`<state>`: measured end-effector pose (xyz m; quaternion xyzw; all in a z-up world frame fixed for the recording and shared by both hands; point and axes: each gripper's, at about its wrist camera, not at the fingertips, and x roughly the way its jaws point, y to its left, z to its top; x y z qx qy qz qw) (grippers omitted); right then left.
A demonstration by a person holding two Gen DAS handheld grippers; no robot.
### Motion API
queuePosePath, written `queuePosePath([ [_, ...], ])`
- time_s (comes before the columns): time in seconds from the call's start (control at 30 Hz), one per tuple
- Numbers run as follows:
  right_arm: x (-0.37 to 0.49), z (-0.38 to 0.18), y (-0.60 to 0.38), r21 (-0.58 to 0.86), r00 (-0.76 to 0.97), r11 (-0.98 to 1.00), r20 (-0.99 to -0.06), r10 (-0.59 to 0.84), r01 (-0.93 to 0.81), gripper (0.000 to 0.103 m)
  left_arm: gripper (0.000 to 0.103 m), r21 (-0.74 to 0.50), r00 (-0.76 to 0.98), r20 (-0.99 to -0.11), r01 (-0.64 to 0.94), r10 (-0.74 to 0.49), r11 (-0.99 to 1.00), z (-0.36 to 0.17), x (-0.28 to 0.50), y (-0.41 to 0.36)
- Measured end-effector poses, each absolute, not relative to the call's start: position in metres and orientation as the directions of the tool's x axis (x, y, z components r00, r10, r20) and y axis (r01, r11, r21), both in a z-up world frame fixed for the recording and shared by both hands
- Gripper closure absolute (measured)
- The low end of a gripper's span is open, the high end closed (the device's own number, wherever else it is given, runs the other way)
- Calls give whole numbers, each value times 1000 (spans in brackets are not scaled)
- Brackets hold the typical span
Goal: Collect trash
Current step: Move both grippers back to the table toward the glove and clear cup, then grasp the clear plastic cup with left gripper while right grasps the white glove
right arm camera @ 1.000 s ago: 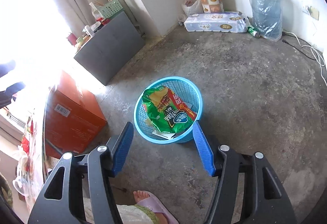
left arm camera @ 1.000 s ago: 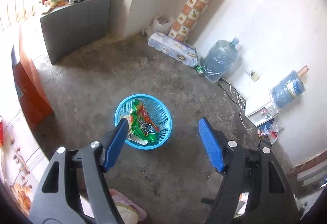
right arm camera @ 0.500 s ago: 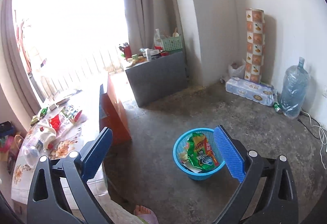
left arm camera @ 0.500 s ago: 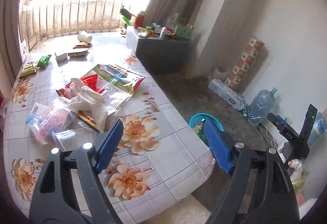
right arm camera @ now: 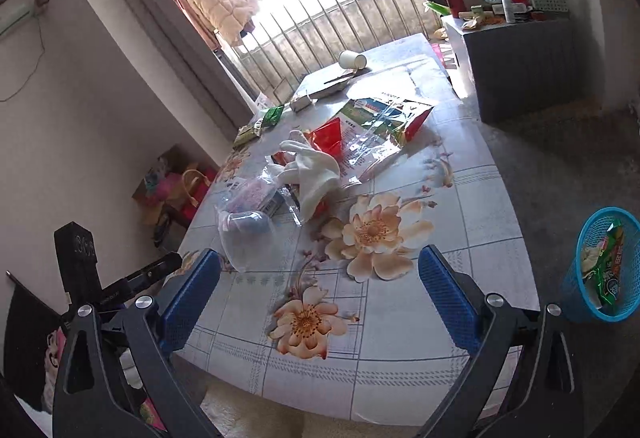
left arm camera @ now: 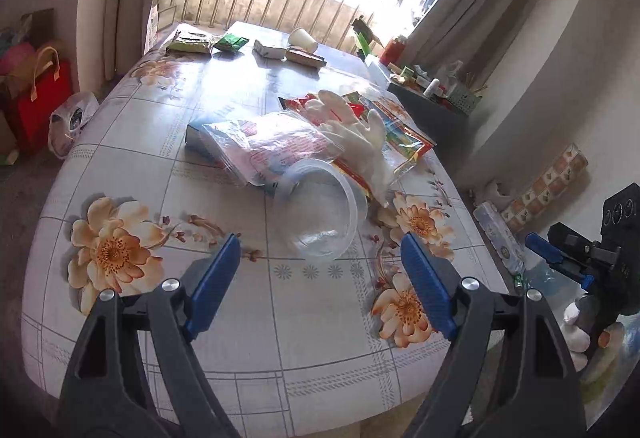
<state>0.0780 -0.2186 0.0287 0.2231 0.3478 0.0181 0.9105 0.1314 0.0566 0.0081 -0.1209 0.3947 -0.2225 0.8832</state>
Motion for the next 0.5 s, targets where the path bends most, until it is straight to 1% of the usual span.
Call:
queuePosePath([
  [0.13,113,27,-198,406,737,909,-641,213,91,7,25,-412,602,-606,321,-519,853,4,135,63],
  [0.27,143,28,-197,390,738,915,-647,191,105,7,26,-381,604,-588,379,-538,843,3,139,44],
  [0.3,152,26,-199,384,735,916,-653,182,114,10,28,-373,603,-588,390,-539,842,2,140,38],
  [0.33,162,25,-199,377,727,918,-664,176,123,11,32,-366,599,-590,398,-541,841,1,143,32],
  [0.4,183,20,-202,367,713,920,-681,168,134,17,39,-342,593,-609,404,-527,849,-4,149,20],
  [0.43,194,17,-203,358,703,923,-693,159,143,19,46,-333,588,-615,410,-525,849,-6,152,15],
  [0.5,215,9,-205,335,685,929,-715,141,158,25,50,-321,580,-620,428,-529,845,-10,154,7],
])
